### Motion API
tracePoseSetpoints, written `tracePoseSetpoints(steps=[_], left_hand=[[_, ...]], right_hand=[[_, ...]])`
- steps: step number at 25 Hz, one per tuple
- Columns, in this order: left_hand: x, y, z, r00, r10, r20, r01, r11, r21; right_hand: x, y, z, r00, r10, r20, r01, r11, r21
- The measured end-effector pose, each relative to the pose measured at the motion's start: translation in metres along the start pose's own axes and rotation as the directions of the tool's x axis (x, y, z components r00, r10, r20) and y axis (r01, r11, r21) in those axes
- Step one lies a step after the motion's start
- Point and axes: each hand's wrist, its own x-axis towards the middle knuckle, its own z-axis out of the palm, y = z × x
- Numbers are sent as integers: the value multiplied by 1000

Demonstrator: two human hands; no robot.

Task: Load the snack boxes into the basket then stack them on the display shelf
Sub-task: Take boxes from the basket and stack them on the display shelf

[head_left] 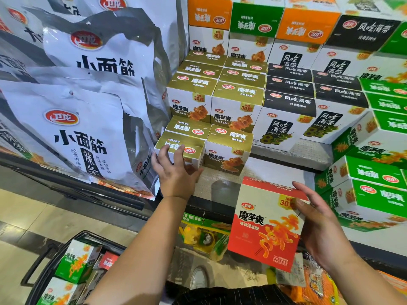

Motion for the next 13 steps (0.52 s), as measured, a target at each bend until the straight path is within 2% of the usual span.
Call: tracePoseSetpoints(steps=[2, 7, 11, 13], left_hand=[[-1, 0, 1, 1000, 2, -4, -2, 999, 37], [-5, 5, 4, 1000, 11, 17, -15, 966, 257], [-6, 7, -6, 999, 11, 44, -21, 973, 228], [-8, 14, -15, 998, 16, 59, -23, 993, 115]], right_hand=[[2, 0, 0, 1000, -13, 8, 13, 1000, 0], [7, 2, 6, 1000, 1, 29, 0, 1000, -16], [8, 5, 10, 1000, -5, 13, 5, 1000, 8], [7, 6, 10, 1000, -12, -2, 12, 1000, 25]])
